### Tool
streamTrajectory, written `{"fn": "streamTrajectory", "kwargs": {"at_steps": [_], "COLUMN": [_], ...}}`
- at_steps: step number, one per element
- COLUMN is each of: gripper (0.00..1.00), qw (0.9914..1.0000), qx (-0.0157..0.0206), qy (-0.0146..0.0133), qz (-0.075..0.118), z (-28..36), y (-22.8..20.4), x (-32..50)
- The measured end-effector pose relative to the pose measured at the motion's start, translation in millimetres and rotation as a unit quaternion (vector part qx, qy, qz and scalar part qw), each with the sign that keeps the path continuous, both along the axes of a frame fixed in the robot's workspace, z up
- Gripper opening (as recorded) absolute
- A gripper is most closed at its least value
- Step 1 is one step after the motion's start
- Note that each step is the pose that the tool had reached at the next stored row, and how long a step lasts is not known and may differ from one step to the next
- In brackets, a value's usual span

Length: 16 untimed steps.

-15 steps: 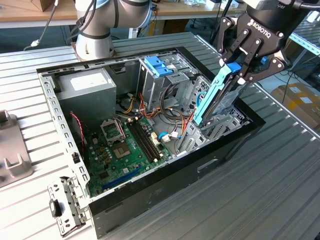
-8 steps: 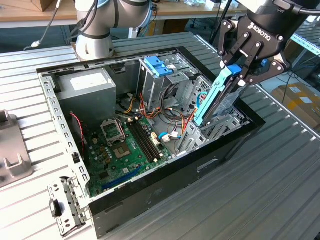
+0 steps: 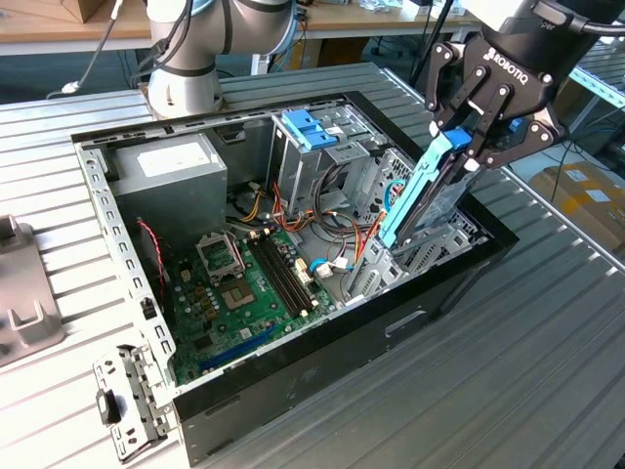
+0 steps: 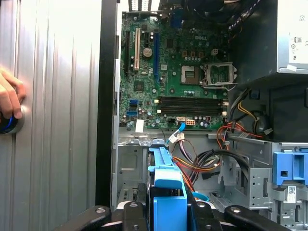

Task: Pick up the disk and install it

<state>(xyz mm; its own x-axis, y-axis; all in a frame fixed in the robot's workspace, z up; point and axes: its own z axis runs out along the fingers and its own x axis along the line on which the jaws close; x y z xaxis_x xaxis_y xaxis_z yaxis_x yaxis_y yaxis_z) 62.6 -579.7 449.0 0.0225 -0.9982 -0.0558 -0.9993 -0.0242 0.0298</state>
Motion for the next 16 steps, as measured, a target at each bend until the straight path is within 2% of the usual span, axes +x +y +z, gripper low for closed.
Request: {"fn": "streamTrajectory", "kwargs": {"at_steps": [6, 16], "gripper": [0.37, 0.37], "qw": [1.0, 1.0], "qx": [-0.0001, 0.0], "qy": [0.0, 0.0], "qz": [0.0, 0.0], "z": [-3.0, -12.3], "y": [-1.4, -1.6], "x": [0.0, 0.0]}}
